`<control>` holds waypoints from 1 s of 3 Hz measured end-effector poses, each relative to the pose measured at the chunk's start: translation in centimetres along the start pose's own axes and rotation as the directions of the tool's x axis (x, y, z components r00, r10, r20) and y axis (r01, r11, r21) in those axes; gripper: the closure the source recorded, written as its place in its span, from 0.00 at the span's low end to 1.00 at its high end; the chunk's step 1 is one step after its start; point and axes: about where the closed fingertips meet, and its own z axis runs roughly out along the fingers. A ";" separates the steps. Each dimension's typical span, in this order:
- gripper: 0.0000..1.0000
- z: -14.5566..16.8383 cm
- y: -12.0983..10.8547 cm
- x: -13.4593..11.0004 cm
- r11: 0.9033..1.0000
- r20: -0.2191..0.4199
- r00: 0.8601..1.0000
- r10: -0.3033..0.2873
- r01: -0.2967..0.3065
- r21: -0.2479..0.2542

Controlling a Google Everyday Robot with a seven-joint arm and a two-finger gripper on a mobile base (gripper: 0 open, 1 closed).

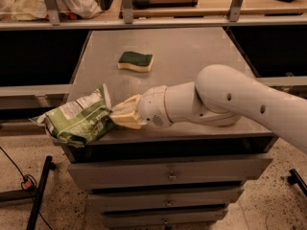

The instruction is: Move green jalapeno chip bag near sponge

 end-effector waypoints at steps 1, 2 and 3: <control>1.00 -2.2 -2.1 -0.3 0.997 0.005 1.000 0.009 -0.009 0.071; 1.00 -5.4 -5.1 -0.8 0.986 0.000 1.000 -0.001 0.001 0.166; 1.00 -9.2 -7.9 0.9 0.971 -0.012 1.000 0.017 -0.013 0.240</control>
Offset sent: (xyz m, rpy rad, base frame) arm 0.0732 -0.1071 0.0548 -0.0291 -0.1318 -0.2762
